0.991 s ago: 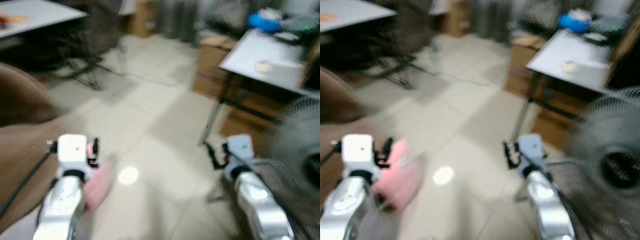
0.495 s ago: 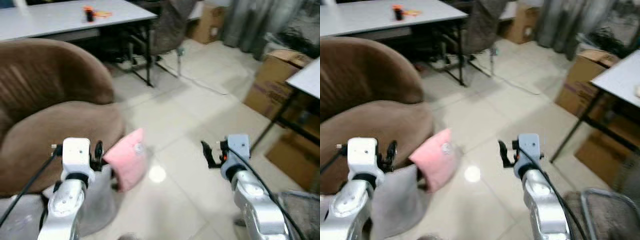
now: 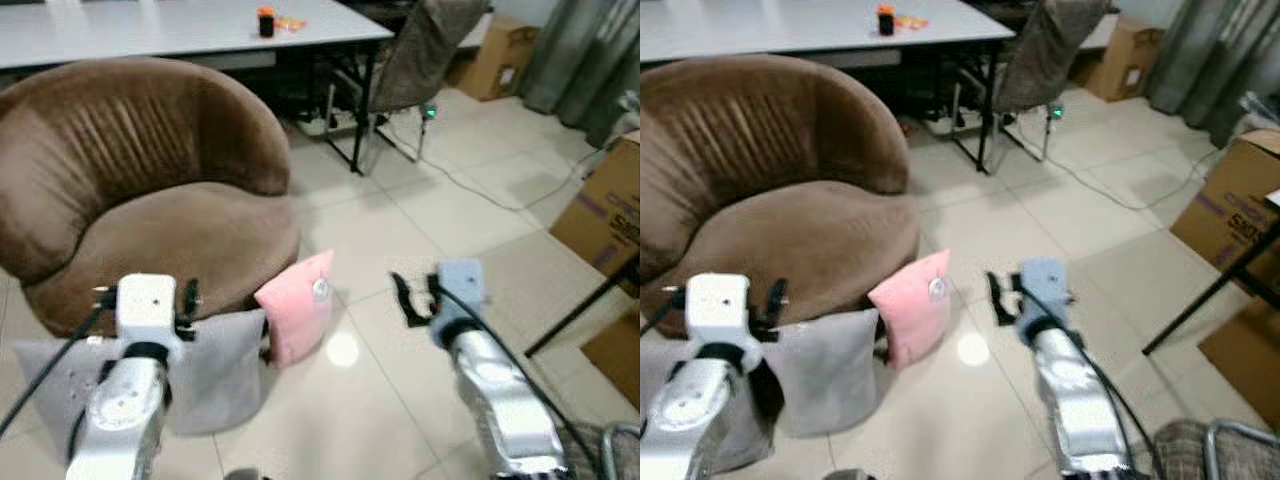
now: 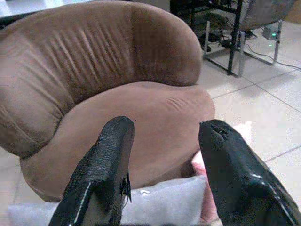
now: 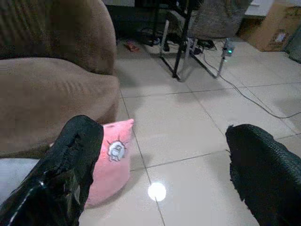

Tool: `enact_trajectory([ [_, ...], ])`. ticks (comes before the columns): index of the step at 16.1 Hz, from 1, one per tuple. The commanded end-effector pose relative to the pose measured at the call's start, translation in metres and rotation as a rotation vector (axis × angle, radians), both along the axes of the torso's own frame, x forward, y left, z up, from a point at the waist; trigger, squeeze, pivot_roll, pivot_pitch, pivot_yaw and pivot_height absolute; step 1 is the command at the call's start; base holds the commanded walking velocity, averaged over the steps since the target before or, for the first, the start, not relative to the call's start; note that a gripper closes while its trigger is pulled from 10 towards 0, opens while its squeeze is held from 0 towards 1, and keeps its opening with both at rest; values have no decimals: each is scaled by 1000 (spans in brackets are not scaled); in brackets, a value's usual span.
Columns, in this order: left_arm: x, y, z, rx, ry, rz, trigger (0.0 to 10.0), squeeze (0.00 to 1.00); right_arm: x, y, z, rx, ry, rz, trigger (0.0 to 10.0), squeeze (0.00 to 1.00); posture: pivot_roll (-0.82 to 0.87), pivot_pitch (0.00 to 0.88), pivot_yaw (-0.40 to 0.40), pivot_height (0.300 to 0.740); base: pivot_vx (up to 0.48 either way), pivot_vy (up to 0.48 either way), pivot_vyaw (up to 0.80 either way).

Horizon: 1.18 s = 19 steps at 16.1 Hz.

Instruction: Move the pillow to the sofa from floor

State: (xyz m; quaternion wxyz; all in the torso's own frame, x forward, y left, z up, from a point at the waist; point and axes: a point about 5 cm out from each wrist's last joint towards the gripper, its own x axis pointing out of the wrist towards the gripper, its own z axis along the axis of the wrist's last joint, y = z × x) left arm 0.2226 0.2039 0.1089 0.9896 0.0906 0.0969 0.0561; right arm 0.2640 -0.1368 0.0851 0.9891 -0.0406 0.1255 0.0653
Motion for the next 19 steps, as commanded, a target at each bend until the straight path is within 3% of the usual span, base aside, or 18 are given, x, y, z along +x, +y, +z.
enact_trajectory([
  [1, 1, -4, 3, 1, -13, -16, 10000, 0, 3, -7, 5, -44, -36, -50, 10000, 1000, -45, 0, -57, 740, 0, -435, 0],
  [2, 2, -4, 4, 3, -13, -18, 10000, 0, 6, -9, 9, -64, -89, -81, 10000, 443, -44, 0, -56, 740, 0, -469, 0],
  [3, 2, -5, 4, 3, -15, -26, 10000, 0, 7, -9, 10, -82, -120, -62, 10000, 0, -44, 0, -53, 740, 0, -469, 0],
  [7, 3, -5, 5, 9, -17, -26, 10000, 0, 6, -6, 6, 9, -65, -54, 10000, 0, -40, 0, -58, 740, 0, -458, 0],
  [10, 3, -6, 5, -6, -22, -21, 10000, 0, 4, 0, 4, 71, -33, 9, 10000, 0, -39, 0, -60, 740, 0, 0, 0],
  [11, 3, -6, 5, -12, -22, -20, 10000, 0, 4, 0, 3, 77, -25, 12, 10000, 0, -39, 0, -60, 740, 0, 0, 0],
  [13, 3, -7, 6, -23, -31, -32, 10000, 0, 4, -5, 5, -73, -57, 26, 10000, 0, -42, 0, -61, 740, 0, 0, 0],
  [14, 3, -7, 6, -37, -31, -36, 10000, 0, 4, -5, 5, -14, -48, 25, 10000, 0, -47, 0, -59, 740, 0, 0, 0],
  [15, 3, -7, 5, -45, -30, -44, 10000, 0, 4, -8, 7, -50, -70, 10, 10000, 0, -48, 0, -59, 740, 0, 0, 0],
  [19, 2, -9, 5, -55, -25, -55, 10000, 0, 3, -5, 7, 28, -46, 16, 10000, 0, -48, 0, -56, 740, 306, 0, 159],
])
